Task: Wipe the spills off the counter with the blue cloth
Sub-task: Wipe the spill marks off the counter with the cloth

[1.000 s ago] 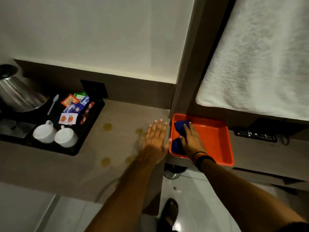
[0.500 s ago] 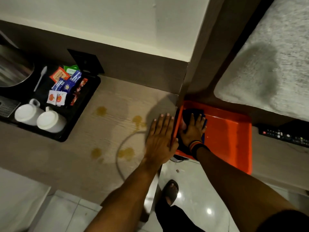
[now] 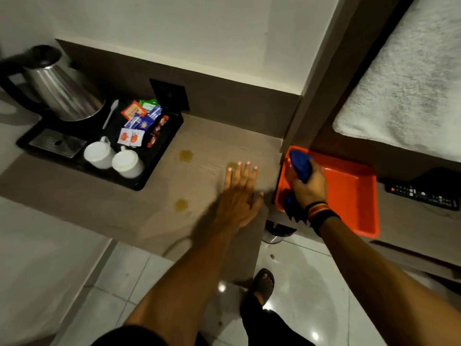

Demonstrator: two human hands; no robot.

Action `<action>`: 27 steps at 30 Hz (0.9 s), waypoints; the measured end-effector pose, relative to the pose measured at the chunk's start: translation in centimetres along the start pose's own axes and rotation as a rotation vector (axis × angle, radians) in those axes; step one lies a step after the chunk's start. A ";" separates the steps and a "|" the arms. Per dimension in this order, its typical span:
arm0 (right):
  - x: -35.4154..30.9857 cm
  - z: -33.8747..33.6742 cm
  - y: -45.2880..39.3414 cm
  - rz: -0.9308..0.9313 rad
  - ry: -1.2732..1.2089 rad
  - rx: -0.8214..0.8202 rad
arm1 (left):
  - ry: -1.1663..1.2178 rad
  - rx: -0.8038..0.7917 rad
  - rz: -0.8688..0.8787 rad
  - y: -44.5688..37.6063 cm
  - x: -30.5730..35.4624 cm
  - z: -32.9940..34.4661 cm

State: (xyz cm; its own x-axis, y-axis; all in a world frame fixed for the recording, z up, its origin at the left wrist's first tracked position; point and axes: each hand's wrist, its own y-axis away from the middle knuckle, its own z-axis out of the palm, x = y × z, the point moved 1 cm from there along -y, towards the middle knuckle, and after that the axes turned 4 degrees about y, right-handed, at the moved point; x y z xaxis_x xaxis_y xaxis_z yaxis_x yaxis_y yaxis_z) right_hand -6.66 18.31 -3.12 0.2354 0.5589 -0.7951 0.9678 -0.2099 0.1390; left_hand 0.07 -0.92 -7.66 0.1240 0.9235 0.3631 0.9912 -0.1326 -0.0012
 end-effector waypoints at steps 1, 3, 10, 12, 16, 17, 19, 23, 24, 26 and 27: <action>-1.2 0.5 2.3 -0.040 -0.016 -0.028 | 0.023 0.039 -0.017 1.1 -0.9 -0.8; -2.8 2.1 7.2 -0.102 -0.030 -0.100 | 0.042 0.128 -0.058 3.7 -3.3 -2.3; -0.5 10.8 17.6 -0.374 0.443 -0.474 | 0.013 0.101 -0.264 12.1 -13.1 -5.1; 0.1 11.8 17.6 -0.448 0.620 -0.392 | 0.024 0.079 -0.340 13.6 -15.2 -5.3; 0.3 12.6 16.3 -0.532 0.714 -0.290 | 0.042 0.152 -0.321 16.1 -17.7 -4.3; 0.5 13.0 16.0 -0.541 0.734 -0.269 | 0.017 0.192 -0.294 16.6 -18.0 -3.7; 0.3 13.8 15.0 -0.541 0.757 -0.220 | -0.015 0.246 -0.286 16.9 -18.1 -2.9; -2.4 17.1 12.1 -0.575 0.744 -0.209 | -0.047 0.286 -0.278 16.8 -18.5 -2.2; -3.1 18.0 12.0 -0.593 0.744 -0.225 | -0.052 0.284 -0.274 16.8 -18.6 -2.2; -4.1 19.3 13.2 -0.661 0.739 -0.307 | -0.037 0.281 -0.275 16.9 -18.5 -2.2; -4.2 19.5 14.4 -0.719 0.743 -0.361 | -0.023 0.278 -0.280 16.9 -18.5 -2.4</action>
State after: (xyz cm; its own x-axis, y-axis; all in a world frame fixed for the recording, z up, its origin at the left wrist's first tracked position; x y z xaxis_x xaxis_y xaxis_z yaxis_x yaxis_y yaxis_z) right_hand 4.54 -2.65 -9.31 -0.5174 0.8264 -0.2221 0.8412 0.5389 0.0457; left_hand 14.42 -21.11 -12.19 -0.1551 0.9183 0.3642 0.9614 0.2251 -0.1583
